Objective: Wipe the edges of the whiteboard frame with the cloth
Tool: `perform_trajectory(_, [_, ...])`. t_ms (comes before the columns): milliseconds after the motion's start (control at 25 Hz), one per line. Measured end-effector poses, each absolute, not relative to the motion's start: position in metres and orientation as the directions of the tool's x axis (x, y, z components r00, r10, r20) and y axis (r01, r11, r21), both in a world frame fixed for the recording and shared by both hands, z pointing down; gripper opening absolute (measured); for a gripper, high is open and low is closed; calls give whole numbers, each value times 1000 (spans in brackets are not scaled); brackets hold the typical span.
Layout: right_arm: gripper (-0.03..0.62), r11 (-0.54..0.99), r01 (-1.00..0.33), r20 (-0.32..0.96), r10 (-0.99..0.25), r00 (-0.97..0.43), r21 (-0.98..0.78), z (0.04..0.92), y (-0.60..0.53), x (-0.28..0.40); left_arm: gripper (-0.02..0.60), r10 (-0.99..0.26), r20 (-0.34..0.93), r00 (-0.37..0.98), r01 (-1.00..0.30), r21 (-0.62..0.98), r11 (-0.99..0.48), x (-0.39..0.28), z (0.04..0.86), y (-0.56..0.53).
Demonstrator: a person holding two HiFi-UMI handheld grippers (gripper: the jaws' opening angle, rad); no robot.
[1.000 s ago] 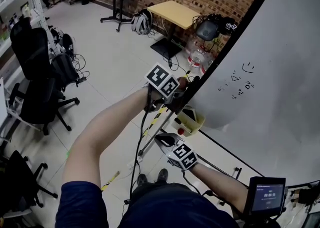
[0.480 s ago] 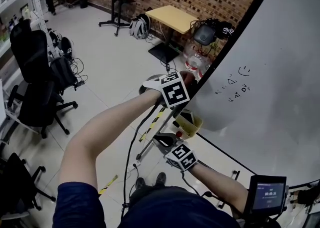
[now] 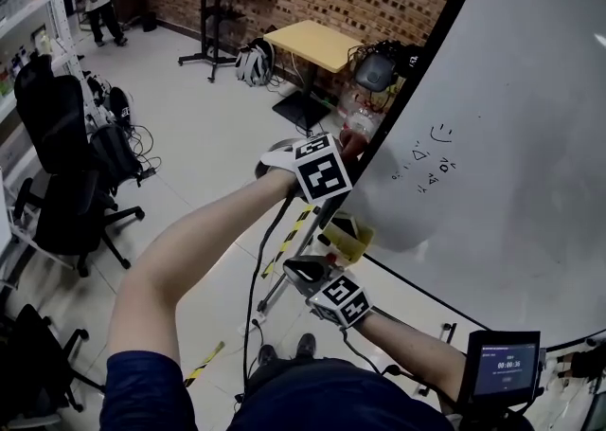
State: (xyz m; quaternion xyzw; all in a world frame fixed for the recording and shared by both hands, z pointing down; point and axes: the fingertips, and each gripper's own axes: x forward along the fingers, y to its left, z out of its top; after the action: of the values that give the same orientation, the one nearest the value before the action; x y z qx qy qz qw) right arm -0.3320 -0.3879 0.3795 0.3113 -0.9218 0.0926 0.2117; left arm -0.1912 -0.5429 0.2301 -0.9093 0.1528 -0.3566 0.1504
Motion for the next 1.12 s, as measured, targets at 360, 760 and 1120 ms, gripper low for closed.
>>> perform_trajectory(360, [21, 784, -620, 421, -551, -721, -34, 375, -393, -330, 72, -398, 571, 718, -164, -416, -894, -178, 191, -534])
perform_trajectory(760, [21, 776, -631, 370, -581, -725, -16, 350, -411, -328, 72, -404, 525, 749, -190, -414, -890, -172, 162, -537])
perform_trajectory(1120, [21, 763, -646, 354, -609, -710, 18, 325, -439, -315, 72, -446, 476, 758, -225, -451, -864, -166, 127, -548])
